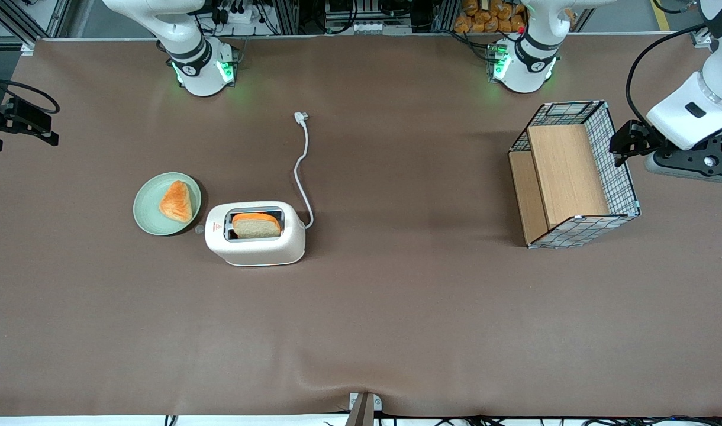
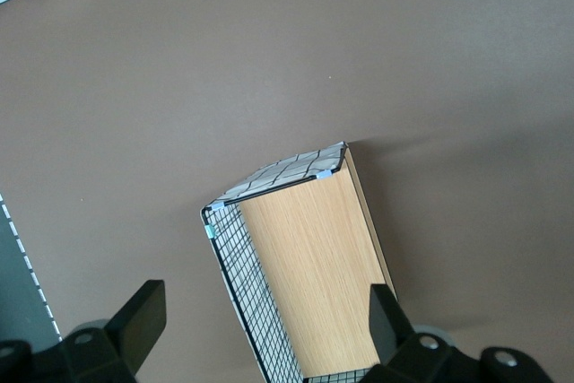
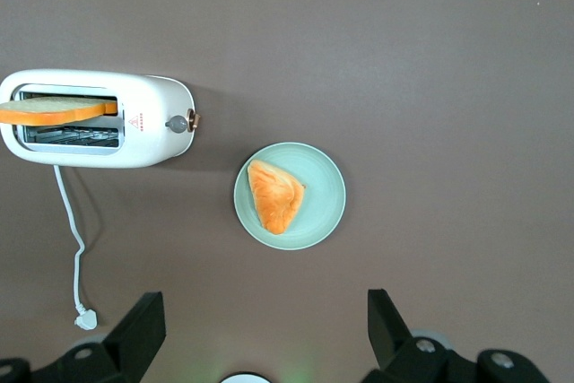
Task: Press toaster button with right arm
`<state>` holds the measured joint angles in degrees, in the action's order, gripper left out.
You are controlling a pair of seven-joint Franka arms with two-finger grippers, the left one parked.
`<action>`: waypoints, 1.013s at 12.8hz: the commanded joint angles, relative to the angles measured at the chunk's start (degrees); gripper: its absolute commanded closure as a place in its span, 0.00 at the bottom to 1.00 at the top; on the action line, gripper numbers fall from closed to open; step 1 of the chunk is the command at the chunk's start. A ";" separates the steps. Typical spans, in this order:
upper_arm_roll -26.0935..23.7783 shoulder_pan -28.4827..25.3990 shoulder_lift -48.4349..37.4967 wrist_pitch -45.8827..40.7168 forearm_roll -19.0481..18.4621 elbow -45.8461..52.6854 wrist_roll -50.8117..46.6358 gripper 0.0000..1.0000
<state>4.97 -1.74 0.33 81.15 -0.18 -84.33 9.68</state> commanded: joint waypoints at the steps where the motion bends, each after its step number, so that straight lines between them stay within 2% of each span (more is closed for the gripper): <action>1: 0.13 -0.46 -0.59 -0.29 1.92 0.13 -0.45 0.00; 7: 0.31 -0.28 -0.15 1.64 3.17 -1.62 -0.54 0.00; 12: 0.31 -0.20 -0.24 -0.64 3.26 -2.68 0.26 0.00; 13: 0.31 -0.20 -0.42 -0.73 3.26 -2.69 0.26 0.07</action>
<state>5.12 -1.83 0.63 80.85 2.17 -86.27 9.72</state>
